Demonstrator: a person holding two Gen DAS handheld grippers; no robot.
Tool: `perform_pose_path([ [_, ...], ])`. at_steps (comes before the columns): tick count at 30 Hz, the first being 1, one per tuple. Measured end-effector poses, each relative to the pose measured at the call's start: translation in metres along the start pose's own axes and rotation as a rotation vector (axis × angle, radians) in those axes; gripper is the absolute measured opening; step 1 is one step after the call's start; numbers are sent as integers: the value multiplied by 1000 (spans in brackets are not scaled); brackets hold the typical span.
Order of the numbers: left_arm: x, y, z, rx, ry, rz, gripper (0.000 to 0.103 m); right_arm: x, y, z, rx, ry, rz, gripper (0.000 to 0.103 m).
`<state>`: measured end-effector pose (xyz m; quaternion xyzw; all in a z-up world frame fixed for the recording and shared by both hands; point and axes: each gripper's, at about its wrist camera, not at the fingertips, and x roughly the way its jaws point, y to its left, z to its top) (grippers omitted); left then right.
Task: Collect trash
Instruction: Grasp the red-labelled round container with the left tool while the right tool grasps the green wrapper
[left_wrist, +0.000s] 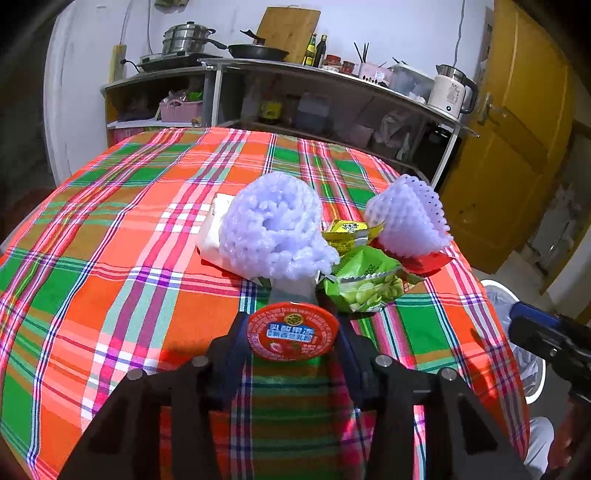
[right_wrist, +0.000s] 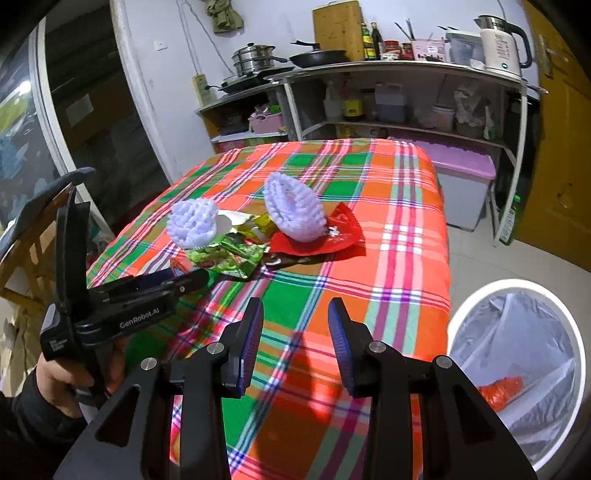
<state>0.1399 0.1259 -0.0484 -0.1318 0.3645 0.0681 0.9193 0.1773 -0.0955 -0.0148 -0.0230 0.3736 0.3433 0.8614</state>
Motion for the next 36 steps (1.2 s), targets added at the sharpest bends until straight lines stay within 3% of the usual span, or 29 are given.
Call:
perform_pose_path([
  [9, -23, 18, -8, -27, -37, -9, 45, 25, 25, 16, -98, 7, 48, 38],
  [15, -35, 34, -12, -54, -53, -6, 45, 52, 41, 23, -163, 52, 79, 46],
  [25, -39, 51, -16, -79, -62, -9, 45, 81, 40, 31, 35, 131, 163, 47],
  [36, -40, 53, -17, -86, -65, -16, 45, 105, 41, 34, 158, 201, 123, 47],
])
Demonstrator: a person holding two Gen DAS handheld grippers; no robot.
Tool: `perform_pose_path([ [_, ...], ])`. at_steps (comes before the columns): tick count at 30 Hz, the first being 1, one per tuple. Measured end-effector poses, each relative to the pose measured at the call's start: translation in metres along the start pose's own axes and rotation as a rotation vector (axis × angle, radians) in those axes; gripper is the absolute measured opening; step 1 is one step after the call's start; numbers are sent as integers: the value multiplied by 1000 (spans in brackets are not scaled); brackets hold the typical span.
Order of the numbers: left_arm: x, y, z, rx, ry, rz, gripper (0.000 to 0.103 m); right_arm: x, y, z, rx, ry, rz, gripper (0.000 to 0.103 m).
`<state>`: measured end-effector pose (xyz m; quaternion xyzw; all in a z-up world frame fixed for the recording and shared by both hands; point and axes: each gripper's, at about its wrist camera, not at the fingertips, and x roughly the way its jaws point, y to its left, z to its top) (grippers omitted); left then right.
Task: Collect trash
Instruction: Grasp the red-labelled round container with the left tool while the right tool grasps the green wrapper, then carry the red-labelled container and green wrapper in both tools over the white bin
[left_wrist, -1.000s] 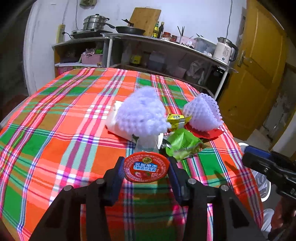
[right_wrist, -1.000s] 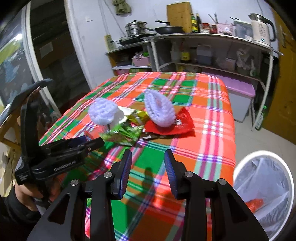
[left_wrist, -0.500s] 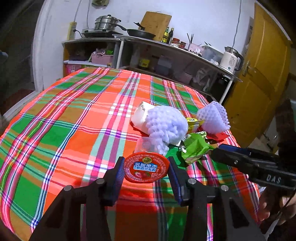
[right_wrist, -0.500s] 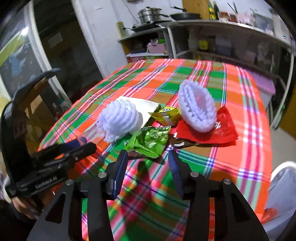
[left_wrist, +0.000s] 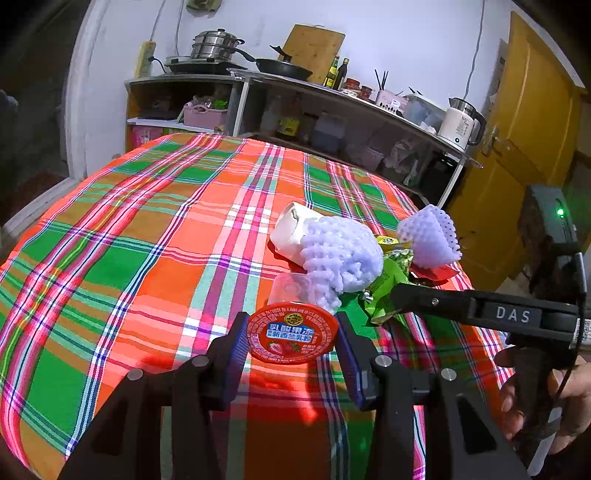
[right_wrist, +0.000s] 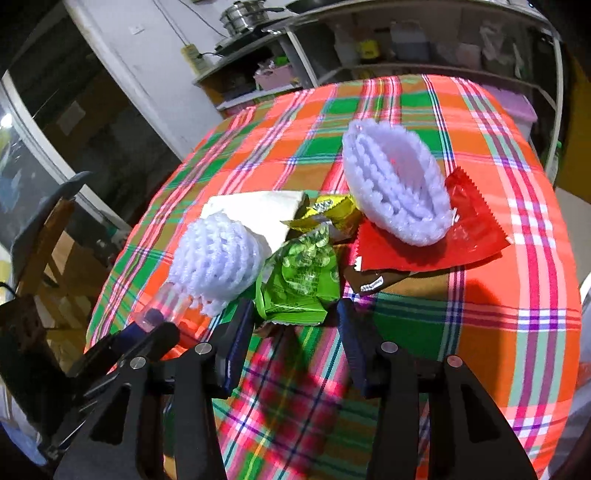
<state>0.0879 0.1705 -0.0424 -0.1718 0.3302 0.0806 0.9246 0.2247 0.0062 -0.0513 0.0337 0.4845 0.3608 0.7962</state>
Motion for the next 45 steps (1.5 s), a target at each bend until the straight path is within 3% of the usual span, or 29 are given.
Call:
perform_pose_path([
  [8, -1, 1, 0, -3, 0, -2, 45, -1, -2, 1, 26, -16, 19, 46],
  [9, -1, 1, 0, -1, 1, -4, 45, -1, -2, 1, 25, -17, 21, 44],
  [11, -1, 2, -1, 2, 1, -7, 45, 0, 0, 0, 15, -14, 29, 25],
  [19, -3, -2, -2, 9, -2, -10, 45, -4, 5, -6, -35, -31, 20, 14],
  [32, -21, -22, 0, 44, -29, -29, 45, -41, 4, -23, -66, -89, 12, 13],
  [45, -39, -78, -2, 136, -50, -108, 45, -105, -20, -49, -25, -181, -22, 13],
])
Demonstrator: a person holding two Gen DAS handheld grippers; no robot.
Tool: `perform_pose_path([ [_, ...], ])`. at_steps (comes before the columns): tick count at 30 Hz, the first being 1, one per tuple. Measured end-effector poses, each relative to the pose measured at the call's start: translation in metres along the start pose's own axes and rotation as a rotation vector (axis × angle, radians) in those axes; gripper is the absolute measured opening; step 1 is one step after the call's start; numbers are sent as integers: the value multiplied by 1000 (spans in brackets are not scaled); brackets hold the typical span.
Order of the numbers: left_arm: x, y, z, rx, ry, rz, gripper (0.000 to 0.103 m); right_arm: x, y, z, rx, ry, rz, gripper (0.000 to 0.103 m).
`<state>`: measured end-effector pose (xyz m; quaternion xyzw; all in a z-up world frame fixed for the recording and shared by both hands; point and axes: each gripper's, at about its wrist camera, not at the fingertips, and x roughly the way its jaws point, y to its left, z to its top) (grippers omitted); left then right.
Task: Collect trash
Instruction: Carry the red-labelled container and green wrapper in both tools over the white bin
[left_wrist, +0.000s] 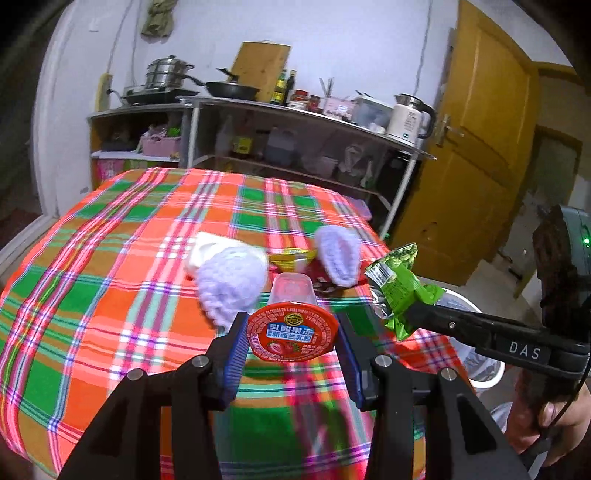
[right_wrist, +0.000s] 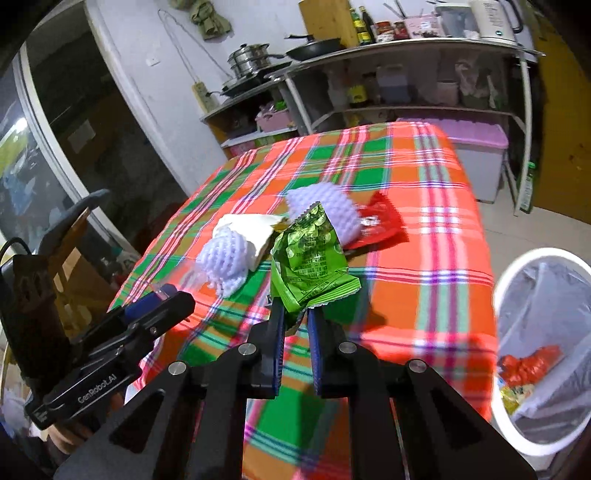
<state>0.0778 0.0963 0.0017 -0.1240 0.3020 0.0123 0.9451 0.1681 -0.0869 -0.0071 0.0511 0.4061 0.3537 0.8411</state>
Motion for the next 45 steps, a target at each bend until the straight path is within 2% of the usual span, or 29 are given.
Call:
perform_pose_path([
  [15, 12, -85, 2, 130, 24, -137, 45, -77, -57, -23, 109, -115, -109, 13],
  [24, 28, -134, 0, 196, 50, -223, 45, -109, -96, -39, 192, -152, -184, 13],
  [36, 54, -188, -4, 265, 84, -294, 45, -134, -141, -53, 259, -179, -272, 13],
  [45, 82, -211, -10, 295, 136, -315, 45, -137, -168, -60, 305, -167, -308, 13],
])
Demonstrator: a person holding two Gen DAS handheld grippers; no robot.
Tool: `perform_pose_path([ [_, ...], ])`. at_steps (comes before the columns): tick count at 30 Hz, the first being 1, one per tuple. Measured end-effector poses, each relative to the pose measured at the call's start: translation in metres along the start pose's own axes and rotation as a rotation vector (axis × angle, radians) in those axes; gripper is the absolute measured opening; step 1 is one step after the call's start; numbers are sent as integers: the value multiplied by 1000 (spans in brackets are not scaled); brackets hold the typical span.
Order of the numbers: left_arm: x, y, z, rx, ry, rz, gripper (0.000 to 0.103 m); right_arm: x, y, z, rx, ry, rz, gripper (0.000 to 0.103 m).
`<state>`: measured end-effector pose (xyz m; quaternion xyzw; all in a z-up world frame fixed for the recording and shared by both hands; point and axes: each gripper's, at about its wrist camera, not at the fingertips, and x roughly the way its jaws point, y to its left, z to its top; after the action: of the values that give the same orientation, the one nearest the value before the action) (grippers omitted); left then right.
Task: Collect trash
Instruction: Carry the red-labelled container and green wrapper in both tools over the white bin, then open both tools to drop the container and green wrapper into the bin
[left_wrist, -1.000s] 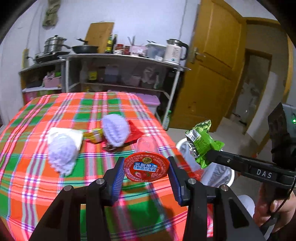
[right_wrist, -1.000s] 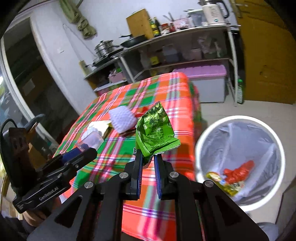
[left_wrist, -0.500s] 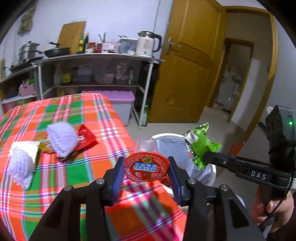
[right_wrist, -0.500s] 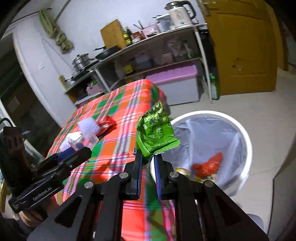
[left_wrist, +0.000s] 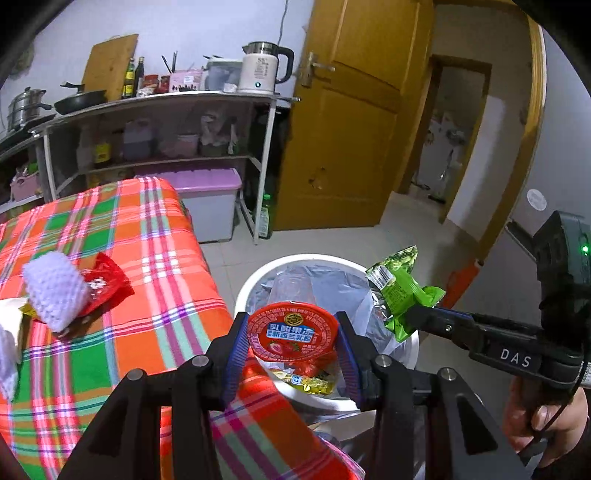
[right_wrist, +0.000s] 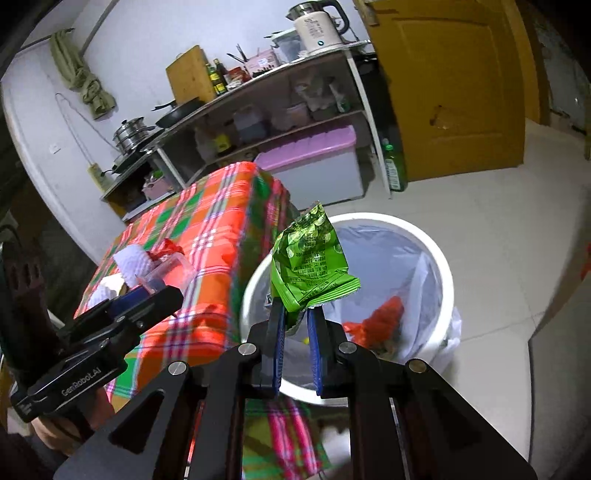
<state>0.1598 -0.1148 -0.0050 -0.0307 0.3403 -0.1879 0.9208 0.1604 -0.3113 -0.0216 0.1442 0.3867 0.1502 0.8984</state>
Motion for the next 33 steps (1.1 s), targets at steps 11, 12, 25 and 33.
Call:
perform_pose_path([
  [11, 40, -7, -1, 6, 74, -11, 46, 22, -20, -3, 41, 58, -29, 13],
  [12, 43, -6, -1, 5, 82, -11, 46, 25, -22, -3, 47, 67, -33, 13],
  [25, 82, -2, -1, -17, 177, -26, 46, 58, -42, -8, 69, 160, -98, 22],
  [33, 84, 3, 0, -40, 179, -50, 49, 54, -42, -6, 66, 144, -90, 38],
])
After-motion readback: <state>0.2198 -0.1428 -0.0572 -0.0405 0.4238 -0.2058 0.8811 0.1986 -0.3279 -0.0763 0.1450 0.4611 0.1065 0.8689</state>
